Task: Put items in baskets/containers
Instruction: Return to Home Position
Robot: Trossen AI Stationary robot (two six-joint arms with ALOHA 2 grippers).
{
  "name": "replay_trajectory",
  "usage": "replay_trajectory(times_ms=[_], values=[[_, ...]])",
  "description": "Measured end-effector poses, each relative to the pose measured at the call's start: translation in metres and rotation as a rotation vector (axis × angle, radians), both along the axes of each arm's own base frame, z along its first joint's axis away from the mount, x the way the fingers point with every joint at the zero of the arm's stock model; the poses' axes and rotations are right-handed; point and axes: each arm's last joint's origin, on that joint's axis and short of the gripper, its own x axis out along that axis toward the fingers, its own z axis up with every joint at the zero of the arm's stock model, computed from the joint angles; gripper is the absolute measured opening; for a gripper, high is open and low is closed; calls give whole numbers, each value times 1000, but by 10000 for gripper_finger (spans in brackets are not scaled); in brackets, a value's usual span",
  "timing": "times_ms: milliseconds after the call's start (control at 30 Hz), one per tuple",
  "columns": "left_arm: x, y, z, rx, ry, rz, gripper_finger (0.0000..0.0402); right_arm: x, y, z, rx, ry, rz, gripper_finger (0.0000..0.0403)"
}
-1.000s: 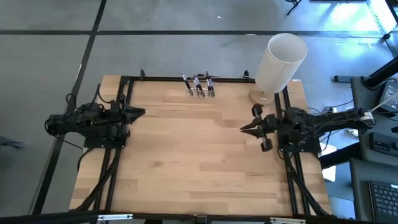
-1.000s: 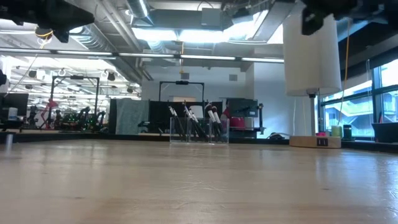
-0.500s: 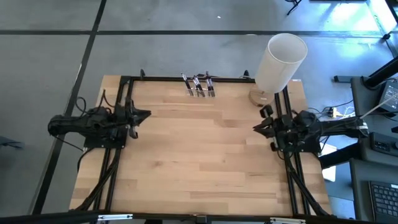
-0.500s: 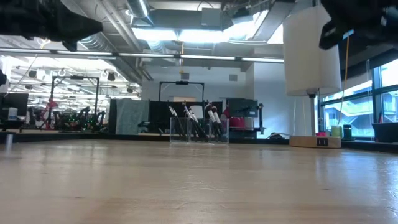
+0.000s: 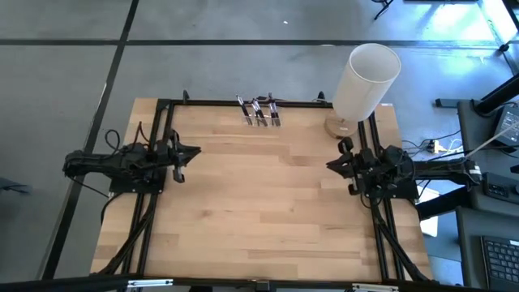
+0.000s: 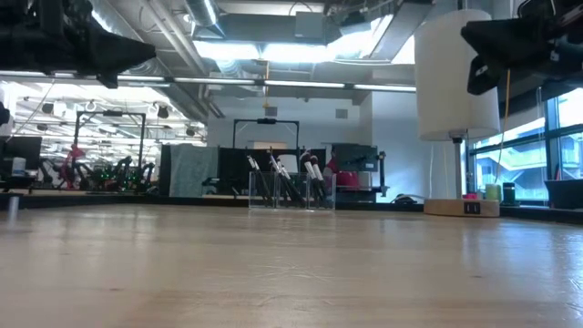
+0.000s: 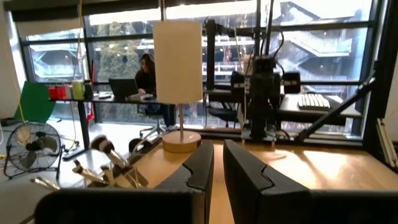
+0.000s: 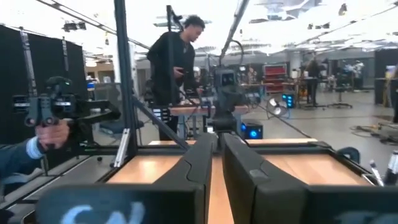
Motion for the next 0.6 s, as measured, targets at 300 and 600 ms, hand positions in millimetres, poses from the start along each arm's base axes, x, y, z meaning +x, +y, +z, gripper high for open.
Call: replay_trajectory(times_ms=[300, 600], values=[[1, 0, -4, -4, -11, -8, 31, 0, 1, -1, -34, 9, 14, 37], [5, -2, -17, -57, 19, -91, 31, 0, 1, -1, -24, 10, 17, 37]])
